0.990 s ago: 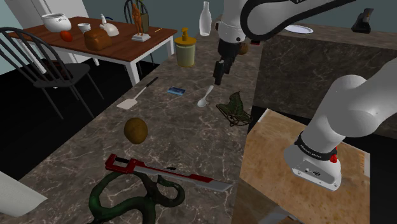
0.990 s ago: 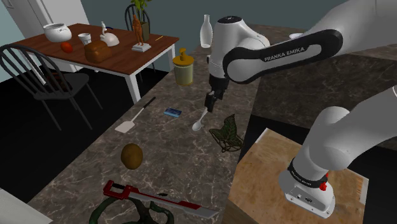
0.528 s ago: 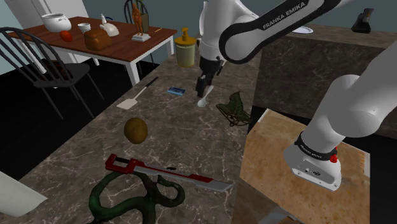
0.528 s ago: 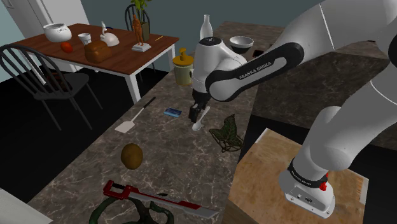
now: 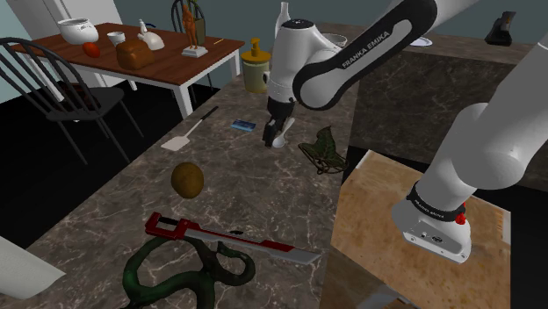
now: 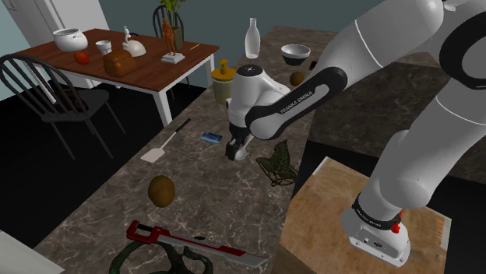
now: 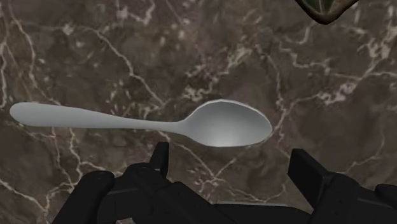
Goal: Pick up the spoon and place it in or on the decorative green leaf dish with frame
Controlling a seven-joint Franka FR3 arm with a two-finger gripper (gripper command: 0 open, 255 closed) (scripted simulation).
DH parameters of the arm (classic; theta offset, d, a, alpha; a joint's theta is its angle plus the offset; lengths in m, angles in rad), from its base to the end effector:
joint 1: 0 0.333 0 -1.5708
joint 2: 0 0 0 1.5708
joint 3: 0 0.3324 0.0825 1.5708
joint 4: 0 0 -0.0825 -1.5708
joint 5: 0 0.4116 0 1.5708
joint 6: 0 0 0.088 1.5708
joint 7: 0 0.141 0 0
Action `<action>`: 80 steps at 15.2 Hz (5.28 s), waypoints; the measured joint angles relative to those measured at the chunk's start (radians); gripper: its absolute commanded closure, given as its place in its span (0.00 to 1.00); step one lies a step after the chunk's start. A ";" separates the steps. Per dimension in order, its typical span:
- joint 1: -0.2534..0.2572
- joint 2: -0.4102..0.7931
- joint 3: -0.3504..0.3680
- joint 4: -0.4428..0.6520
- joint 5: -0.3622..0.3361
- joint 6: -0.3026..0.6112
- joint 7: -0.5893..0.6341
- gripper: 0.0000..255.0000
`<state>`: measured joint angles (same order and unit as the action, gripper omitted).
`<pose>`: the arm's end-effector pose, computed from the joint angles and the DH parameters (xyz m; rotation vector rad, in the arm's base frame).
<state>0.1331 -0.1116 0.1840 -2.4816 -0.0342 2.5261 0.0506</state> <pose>0.4754 0.1546 0.3085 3.0848 0.4558 0.2485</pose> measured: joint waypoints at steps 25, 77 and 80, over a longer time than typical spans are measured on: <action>0.001 -0.019 -0.001 0.017 0.007 -0.035 -0.006 1.00; 0.120 -0.529 0.065 -0.344 0.154 -0.181 0.044 0.00; 0.120 -0.529 0.065 -0.344 0.154 -0.181 0.044 0.00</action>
<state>0.2534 -0.6402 0.2487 -2.8255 0.1194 2.3451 0.0944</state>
